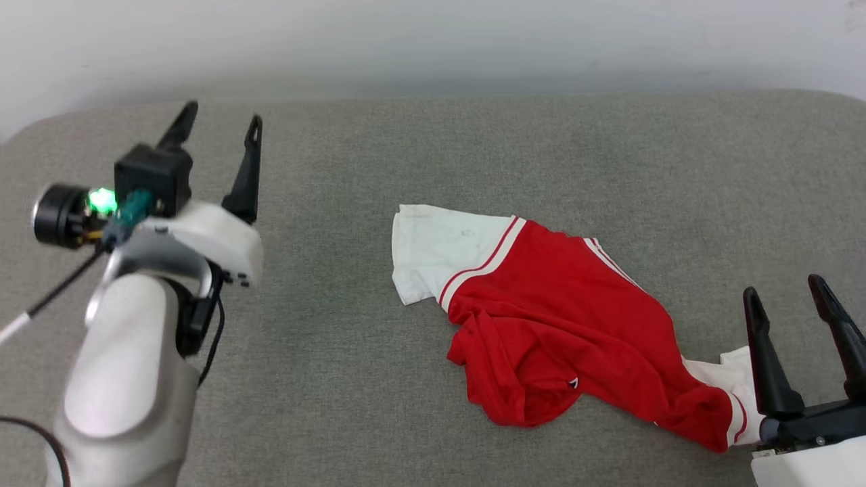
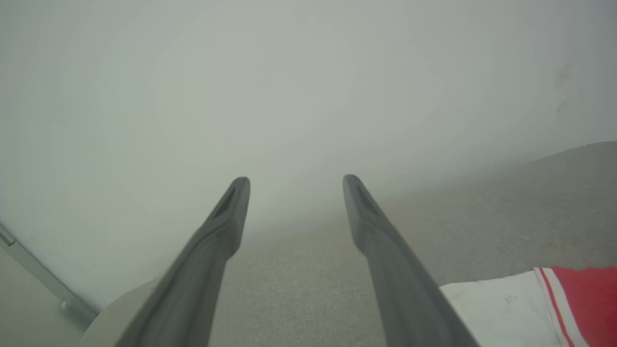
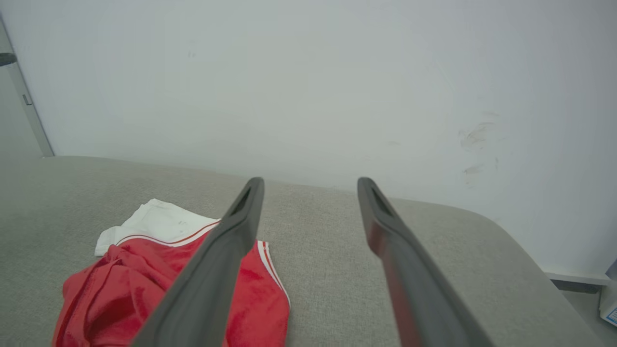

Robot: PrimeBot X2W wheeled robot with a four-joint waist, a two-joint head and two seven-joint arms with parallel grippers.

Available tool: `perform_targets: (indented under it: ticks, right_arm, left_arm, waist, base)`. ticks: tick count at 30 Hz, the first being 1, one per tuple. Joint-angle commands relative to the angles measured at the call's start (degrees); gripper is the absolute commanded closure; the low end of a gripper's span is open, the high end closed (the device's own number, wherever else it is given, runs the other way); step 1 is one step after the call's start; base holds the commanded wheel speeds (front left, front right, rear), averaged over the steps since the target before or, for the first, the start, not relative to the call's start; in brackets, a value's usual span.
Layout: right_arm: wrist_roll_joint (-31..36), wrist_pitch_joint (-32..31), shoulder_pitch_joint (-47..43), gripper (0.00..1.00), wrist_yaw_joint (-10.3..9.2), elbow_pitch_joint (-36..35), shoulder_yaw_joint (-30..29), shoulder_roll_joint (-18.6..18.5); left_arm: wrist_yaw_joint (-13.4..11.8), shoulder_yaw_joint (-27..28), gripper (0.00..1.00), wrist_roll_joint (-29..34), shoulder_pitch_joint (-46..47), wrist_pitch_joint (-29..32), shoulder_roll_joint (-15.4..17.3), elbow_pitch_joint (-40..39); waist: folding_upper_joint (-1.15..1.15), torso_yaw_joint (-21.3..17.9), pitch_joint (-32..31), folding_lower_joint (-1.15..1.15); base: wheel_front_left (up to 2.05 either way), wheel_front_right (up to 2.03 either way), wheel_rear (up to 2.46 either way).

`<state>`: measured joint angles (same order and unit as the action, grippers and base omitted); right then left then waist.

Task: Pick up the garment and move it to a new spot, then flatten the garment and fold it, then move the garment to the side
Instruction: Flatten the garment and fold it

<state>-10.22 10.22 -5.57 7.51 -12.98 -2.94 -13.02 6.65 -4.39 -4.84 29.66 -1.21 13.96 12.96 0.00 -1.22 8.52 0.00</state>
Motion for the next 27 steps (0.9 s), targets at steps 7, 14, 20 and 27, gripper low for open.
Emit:
perform_targets:
  ticks: [7, 14, 20, 27]
  right_arm:
    - [3.6, 2.3, -0.6, 0.00, -0.05, -2.5, -0.3, 4.9]
    - [5.3, 3.3, 1.0, 0.00, -0.04, -4.0, 0.6, 7.1]
    - [6.7, 3.5, 3.5, 0.00, -0.05, -3.9, 2.3, 7.2]
    - [7.5, 3.9, 6.6, 0.00, -0.05, -3.1, 4.2, 7.3]
  left_arm:
    - [0.7, -11.2, 0.00, -5.7, 13.4, 12.1, 6.0, 3.4]
    - [0.7, -28.6, 0.00, -21.0, 26.0, 29.6, 12.6, 7.7]
    - [0.7, -40.8, 0.00, -33.0, 35.9, 43.0, 15.2, 10.4]
    - [0.7, -52.5, 0.00, -42.5, 43.1, 56.0, 15.8, 13.0]
  waist:
    - [0.00, -2.8, 4.8, 0.00]
    - [0.00, -5.6, 9.8, 0.00]
    - [0.00, -7.8, 14.5, 0.00]
    - [0.00, -9.9, 18.9, 0.00]
  base:
    - [0.00, 0.00, 0.00]
    - [0.00, 0.00, 0.00]
    - [0.00, 0.00, 0.00]
    - [0.00, 0.00, 0.00]
